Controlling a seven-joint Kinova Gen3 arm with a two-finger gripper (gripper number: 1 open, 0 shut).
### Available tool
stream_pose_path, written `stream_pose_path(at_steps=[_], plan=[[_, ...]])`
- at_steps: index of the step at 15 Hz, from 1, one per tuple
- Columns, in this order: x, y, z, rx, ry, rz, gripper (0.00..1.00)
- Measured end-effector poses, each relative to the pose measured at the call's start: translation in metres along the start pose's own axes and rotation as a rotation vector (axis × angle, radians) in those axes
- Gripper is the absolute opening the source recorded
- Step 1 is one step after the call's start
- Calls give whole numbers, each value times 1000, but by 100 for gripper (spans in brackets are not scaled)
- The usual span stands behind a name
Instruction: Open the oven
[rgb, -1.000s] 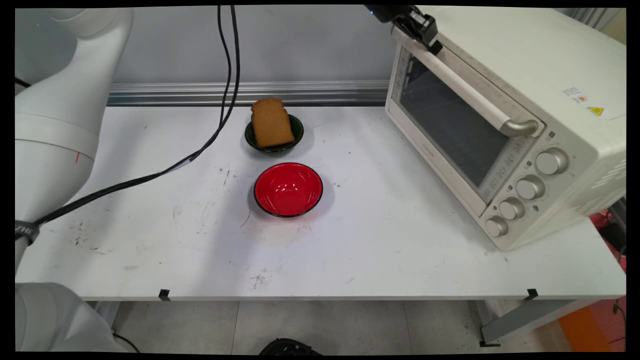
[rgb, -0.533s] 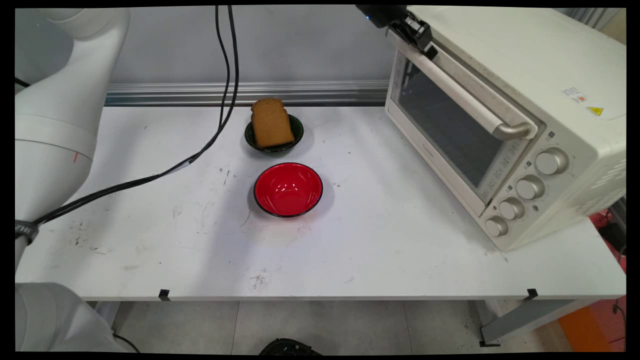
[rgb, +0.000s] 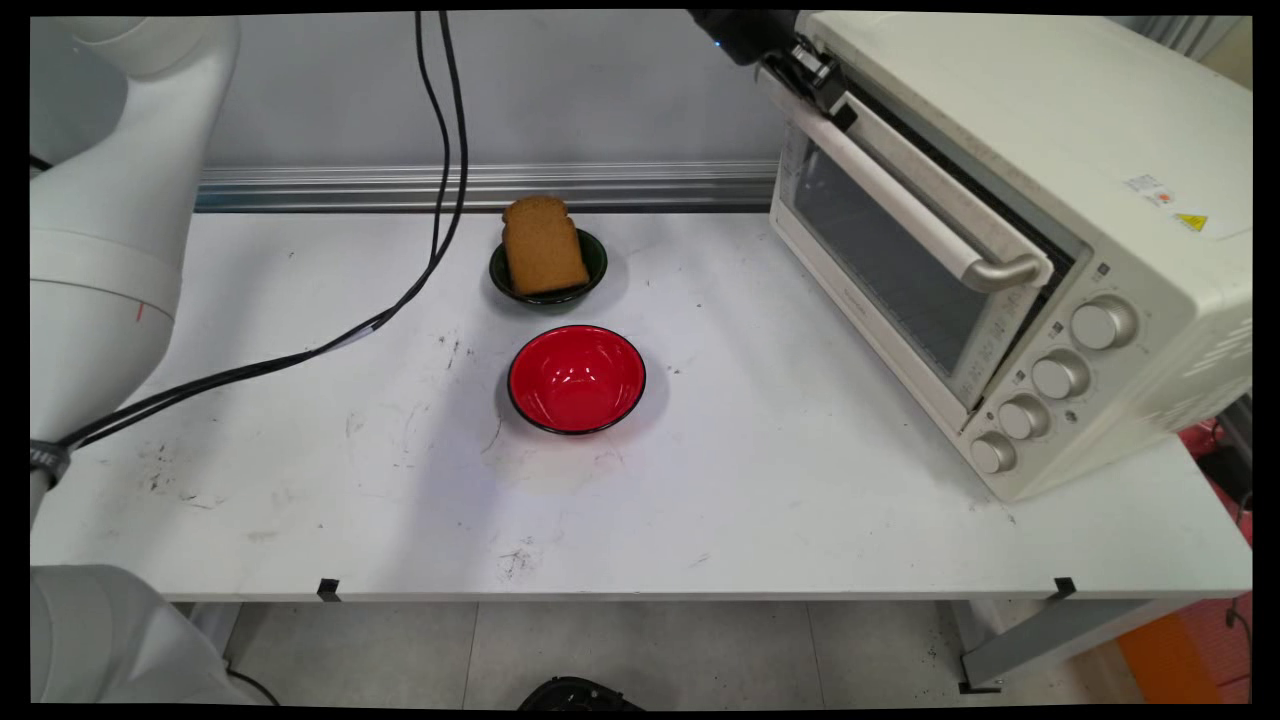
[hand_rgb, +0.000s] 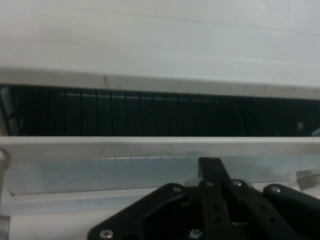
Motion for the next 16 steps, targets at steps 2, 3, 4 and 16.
stream_pose_path(at_steps=[2,3,4,16], plan=[[-5,1,-4,0,-10,1,0],[-8,1,-5,0,-14,1,0],[-11,2,-7,1,-20,1,0],[-56,-4,-25,35,-87,-15,0]])
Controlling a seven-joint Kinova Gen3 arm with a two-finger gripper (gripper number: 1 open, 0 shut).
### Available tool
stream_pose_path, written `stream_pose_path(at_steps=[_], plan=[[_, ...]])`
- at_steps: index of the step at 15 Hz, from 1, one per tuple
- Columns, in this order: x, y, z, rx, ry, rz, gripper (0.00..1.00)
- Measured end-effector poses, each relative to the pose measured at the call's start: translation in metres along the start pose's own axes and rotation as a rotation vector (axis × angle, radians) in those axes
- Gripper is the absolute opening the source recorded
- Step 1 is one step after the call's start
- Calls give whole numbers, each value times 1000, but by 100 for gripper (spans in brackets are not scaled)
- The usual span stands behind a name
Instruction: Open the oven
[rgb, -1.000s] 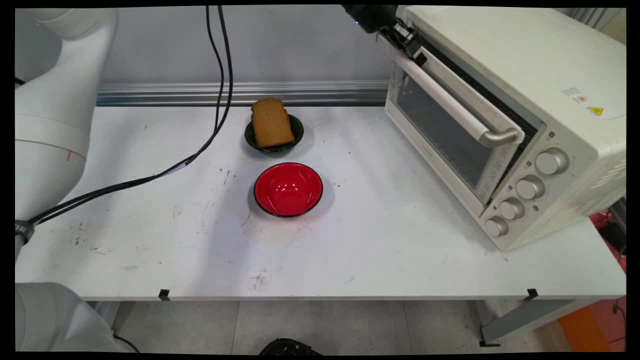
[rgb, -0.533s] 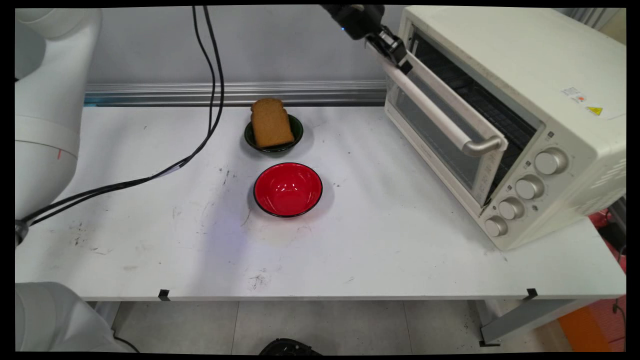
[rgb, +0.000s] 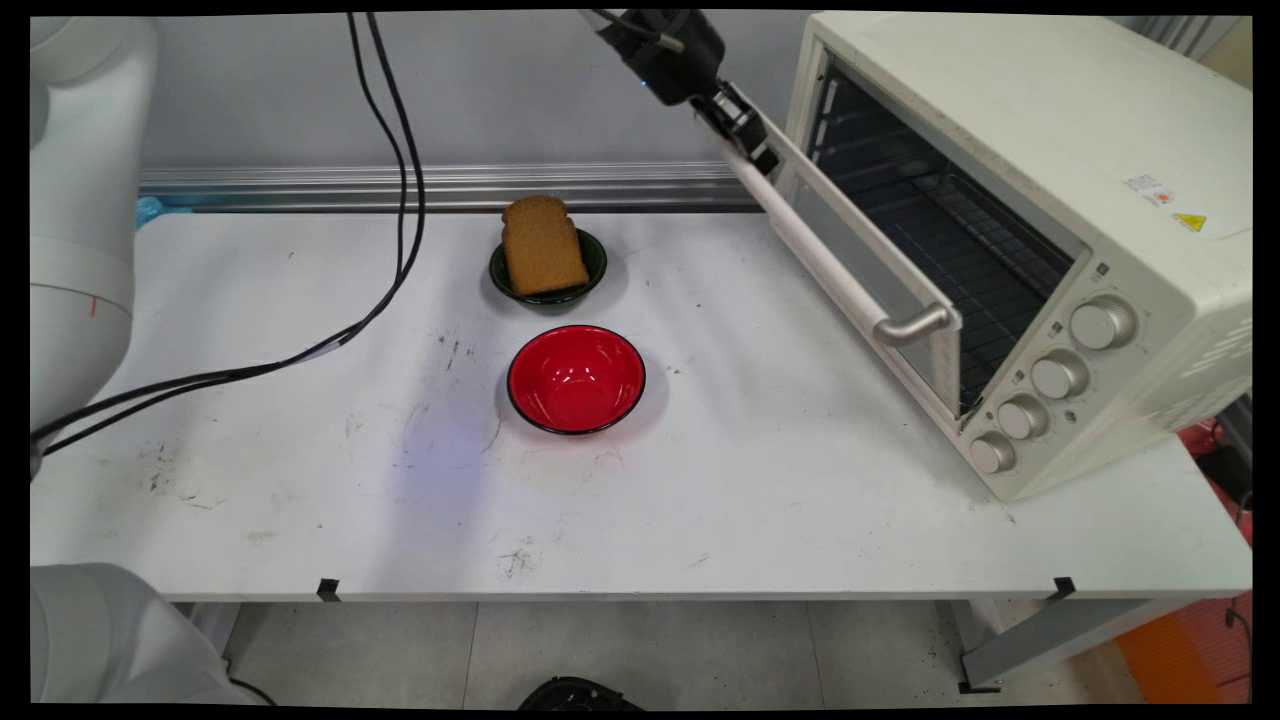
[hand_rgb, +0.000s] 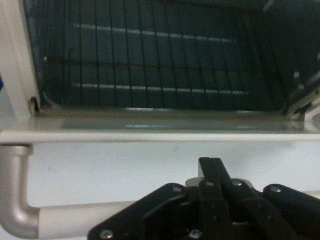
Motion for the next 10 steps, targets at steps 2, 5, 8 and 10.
stream_pose_path(at_steps=[2,5,8,10], plan=[[-8,-2,-1,6,-10,3,0],[-18,-6,-1,18,-24,7,0],[-28,-9,2,27,-38,14,0],[-34,-10,5,30,-47,21,0]])
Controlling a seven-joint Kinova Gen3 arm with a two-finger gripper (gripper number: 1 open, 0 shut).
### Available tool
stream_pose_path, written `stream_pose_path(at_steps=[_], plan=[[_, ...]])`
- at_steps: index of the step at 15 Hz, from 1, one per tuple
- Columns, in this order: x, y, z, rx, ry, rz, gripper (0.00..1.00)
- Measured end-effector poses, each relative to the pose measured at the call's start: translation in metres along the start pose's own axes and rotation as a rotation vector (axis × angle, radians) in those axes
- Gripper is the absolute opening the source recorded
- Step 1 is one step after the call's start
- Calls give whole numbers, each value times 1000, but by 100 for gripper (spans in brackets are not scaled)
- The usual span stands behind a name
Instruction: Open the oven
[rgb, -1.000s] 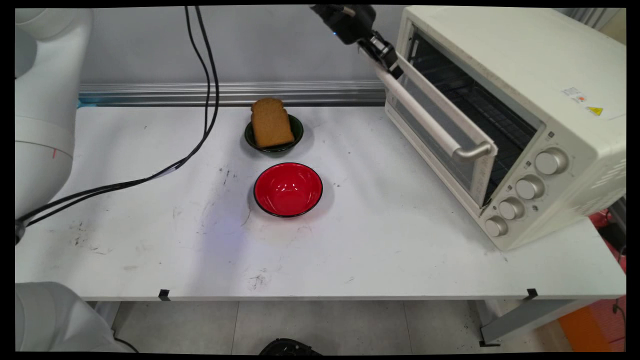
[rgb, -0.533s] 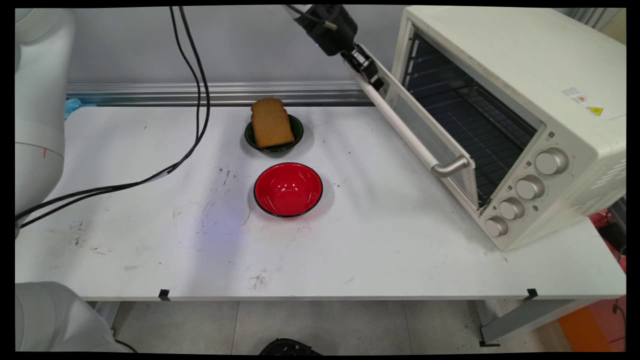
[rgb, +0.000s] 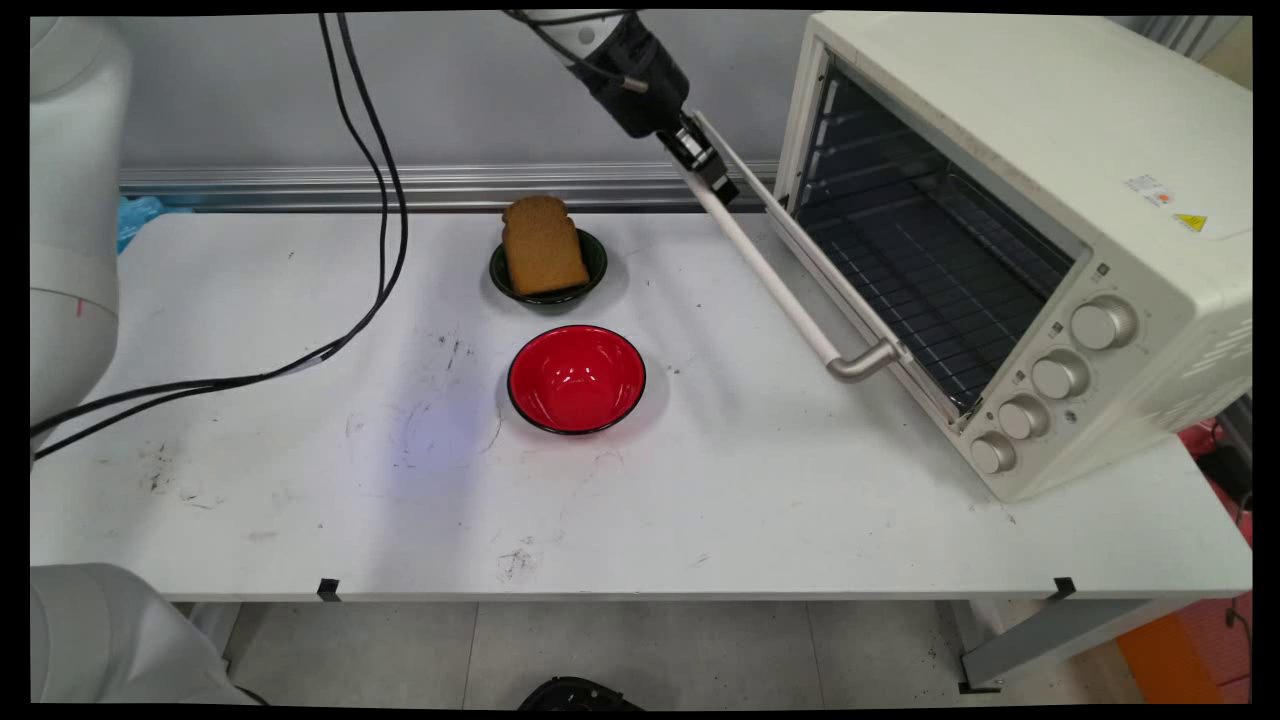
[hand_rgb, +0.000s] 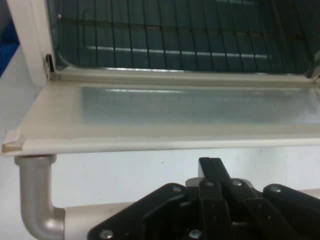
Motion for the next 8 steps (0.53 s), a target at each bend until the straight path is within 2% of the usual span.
stream_pose_path(at_steps=[8], plan=[[-18,2,12,8,-27,25,0]])
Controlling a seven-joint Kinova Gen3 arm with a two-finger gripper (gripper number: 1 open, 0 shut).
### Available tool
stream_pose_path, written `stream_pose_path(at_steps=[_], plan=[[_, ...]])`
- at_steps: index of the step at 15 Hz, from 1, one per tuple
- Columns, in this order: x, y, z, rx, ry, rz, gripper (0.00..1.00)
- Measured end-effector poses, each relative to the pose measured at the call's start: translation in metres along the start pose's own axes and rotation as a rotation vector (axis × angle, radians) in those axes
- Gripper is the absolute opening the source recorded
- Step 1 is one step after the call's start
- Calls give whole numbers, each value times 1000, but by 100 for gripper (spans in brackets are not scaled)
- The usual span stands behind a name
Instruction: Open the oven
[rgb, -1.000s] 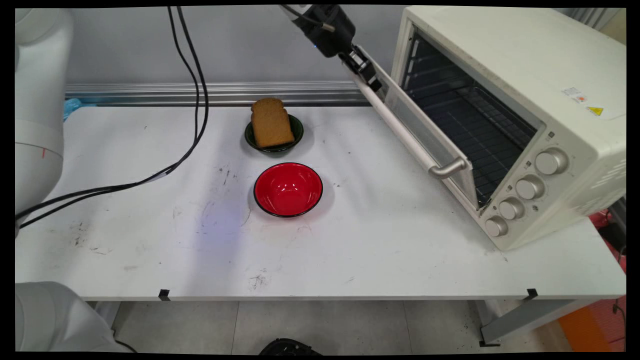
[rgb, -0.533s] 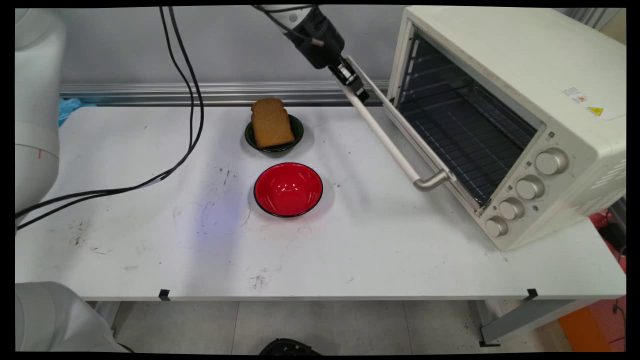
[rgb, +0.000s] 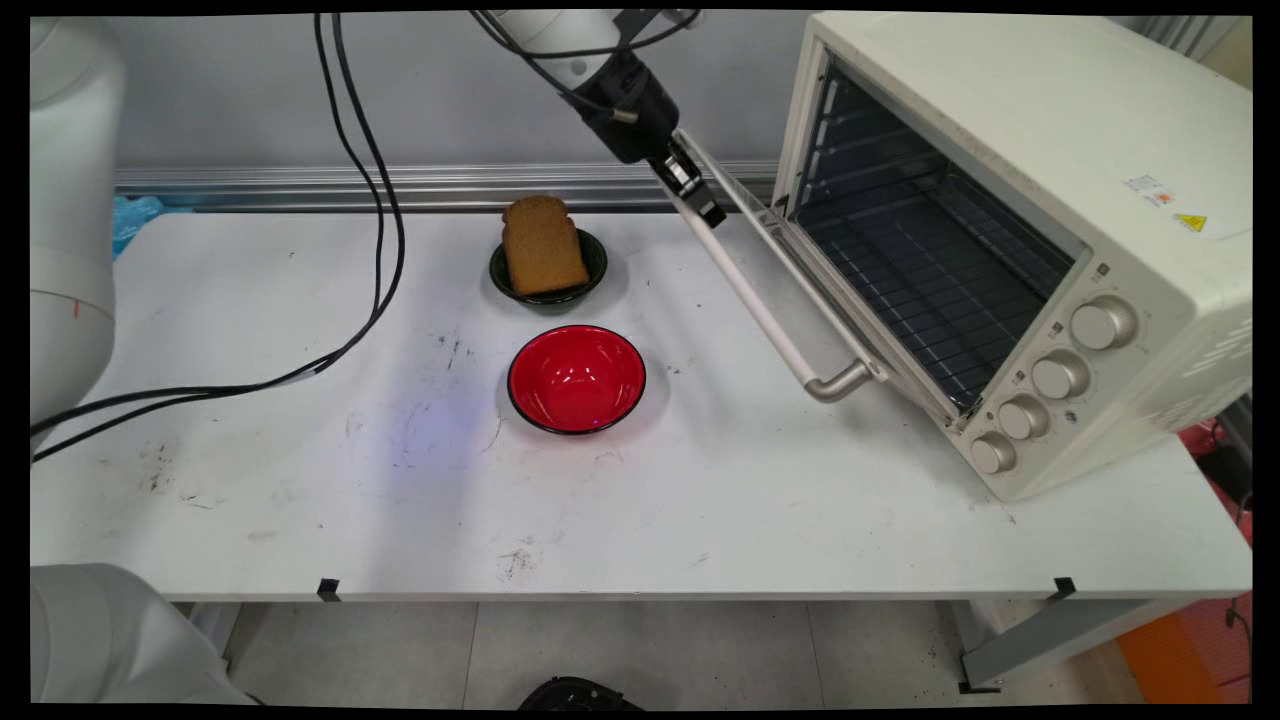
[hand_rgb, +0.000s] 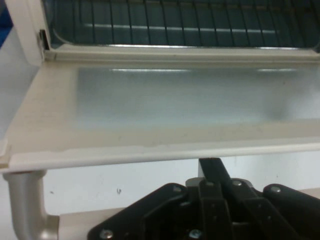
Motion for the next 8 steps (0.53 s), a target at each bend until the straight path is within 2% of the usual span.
stream_pose_path(at_steps=[8], plan=[[-20,4,0,3,-31,18,0]])
